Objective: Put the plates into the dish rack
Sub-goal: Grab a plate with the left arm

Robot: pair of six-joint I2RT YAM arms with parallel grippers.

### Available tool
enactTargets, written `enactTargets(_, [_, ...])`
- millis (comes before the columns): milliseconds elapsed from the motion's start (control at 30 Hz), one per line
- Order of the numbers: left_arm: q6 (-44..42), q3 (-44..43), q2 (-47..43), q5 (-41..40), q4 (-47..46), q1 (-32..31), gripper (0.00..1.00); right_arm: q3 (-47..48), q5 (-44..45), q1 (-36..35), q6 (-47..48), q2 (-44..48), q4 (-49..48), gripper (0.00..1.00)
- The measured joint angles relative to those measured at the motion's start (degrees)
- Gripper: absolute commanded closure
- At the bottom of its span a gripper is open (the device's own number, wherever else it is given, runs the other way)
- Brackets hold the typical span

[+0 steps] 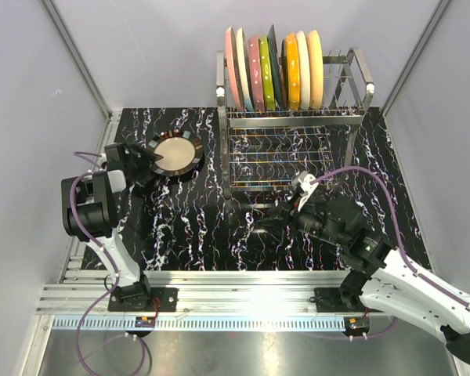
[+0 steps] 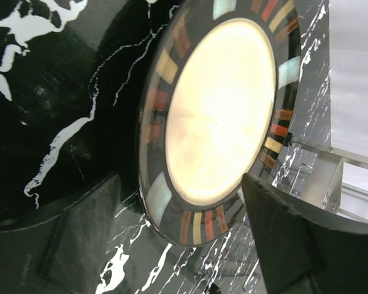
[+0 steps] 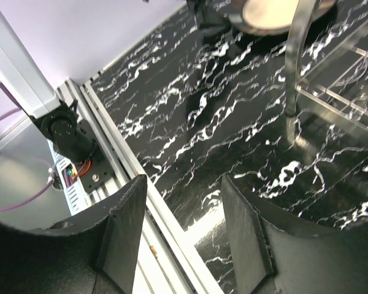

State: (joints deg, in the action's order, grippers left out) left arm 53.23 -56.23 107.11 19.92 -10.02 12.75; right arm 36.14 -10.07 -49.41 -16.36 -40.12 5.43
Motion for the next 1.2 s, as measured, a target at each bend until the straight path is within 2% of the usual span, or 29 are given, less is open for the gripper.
enactTargets(133, [0.76, 0.0, 0.48, -0.22, -0.33, 0.0, 0.26, 1.86, 0.48, 0.0, 0.94, -0.24, 0.48, 0.43])
enactTargets(167, [1.05, 0.0, 0.68, -0.22, -0.59, -0.02, 0.33, 2.21, 0.52, 0.0, 1.05, -0.48, 0.48, 0.43])
enactTargets(200, [1.42, 0.0, 0.83, -0.31, -0.81, 0.0, 0.35, 2.47, 0.5, 0.0, 1.11, -0.76, 0.5, 0.43])
enactTargets(500, [2.86, 0.31, 2.54, -0.63, -3.67, -0.81, 0.44, 3.21, 0.61, 0.0, 1.18, -1.25, 2.08, 0.45])
enactTargets(667, [2.49, -0.98, 3.76, -0.46, -3.06, -1.05, 0.58, 3.69, 1.33, 0.0, 1.4, 0.0, 4.42, 0.45])
enactTargets(733, [2.29, -1.01, 4.0, -0.59, -2.75, -1.03, 0.73, 4.2, 1.68, 0.0, 1.66, 0.57, 5.2, 0.45])
enactTargets(767, [2.23, -1.01, 4.09, -0.68, -2.43, -1.03, 0.77, 4.57, 1.77, 0.0, 1.75, 0.83, 5.64, 0.45])
enactTargets(1100, [2.97, -0.22, 3.78, -0.48, -1.84, -1.05, 0.96, 6.78, 1.92, 0.0, 2.05, 1.57, 9.57, 0.46])
enactTargets(1167, [2.95, 0.26, 2.82, -0.61, -1.05, -1.05, 1.0, 7.08, 1.81, 0.0, 2.05, 1.49, 10.08, 0.46])
enactTargets(1200, [2.93, 0.57, 2.01, -0.74, -0.2, -1.05, 1.0, 7.39, 1.66, 0.0, 2.08, 1.33, 10.45, 0.43])
